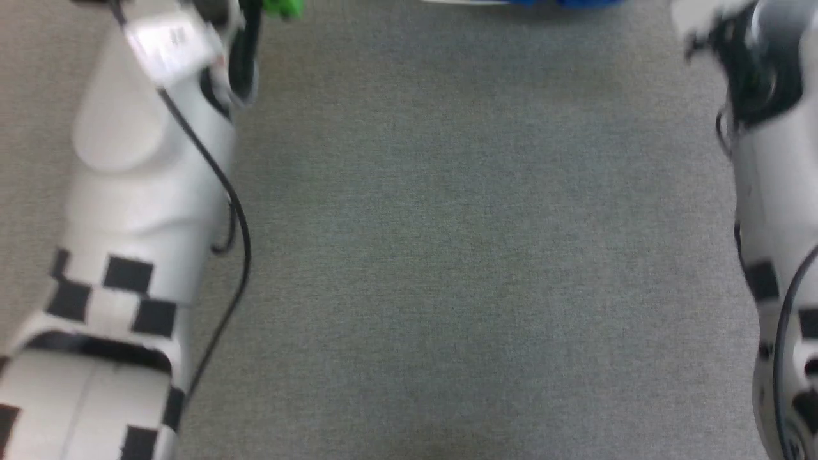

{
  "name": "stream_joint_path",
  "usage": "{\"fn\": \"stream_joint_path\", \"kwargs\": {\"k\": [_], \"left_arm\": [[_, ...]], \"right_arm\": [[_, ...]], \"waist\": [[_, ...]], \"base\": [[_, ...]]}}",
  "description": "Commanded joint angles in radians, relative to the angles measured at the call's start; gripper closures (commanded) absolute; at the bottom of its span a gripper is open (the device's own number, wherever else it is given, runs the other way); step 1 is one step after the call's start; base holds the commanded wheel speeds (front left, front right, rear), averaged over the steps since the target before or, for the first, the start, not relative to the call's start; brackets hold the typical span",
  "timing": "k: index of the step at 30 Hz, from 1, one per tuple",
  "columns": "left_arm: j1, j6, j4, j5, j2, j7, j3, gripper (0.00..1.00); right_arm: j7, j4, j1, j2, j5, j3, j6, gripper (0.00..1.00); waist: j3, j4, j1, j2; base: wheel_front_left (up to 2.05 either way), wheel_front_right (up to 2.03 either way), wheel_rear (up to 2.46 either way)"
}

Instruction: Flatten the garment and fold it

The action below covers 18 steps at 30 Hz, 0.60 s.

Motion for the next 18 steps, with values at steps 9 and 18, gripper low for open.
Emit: {"fn": "stream_joint_path", "kwargs": {"k": [9,18], "left_arm": [[0.462,0.012,-0.127,-0.098,-0.024,-0.07,0.015,1.0],[0.943,0.102,-0.334,-0.185,-0.001,0.025,0.023,1.0]], "right_arm": [[0.028,-0.234,0.524,-0.09,0.2,0.101,-0.002,1.0],[0.178,-0.444,0.959,-0.11,0.186,0.104,-0.002,1.0]], "waist": [[-0.252,0.089,-0.0002,0.0],[-0.393,0.118,-0.0002,0.0]], "base": [[0.0,0.0,0.0],[0.0,0.0,0.0]]}}
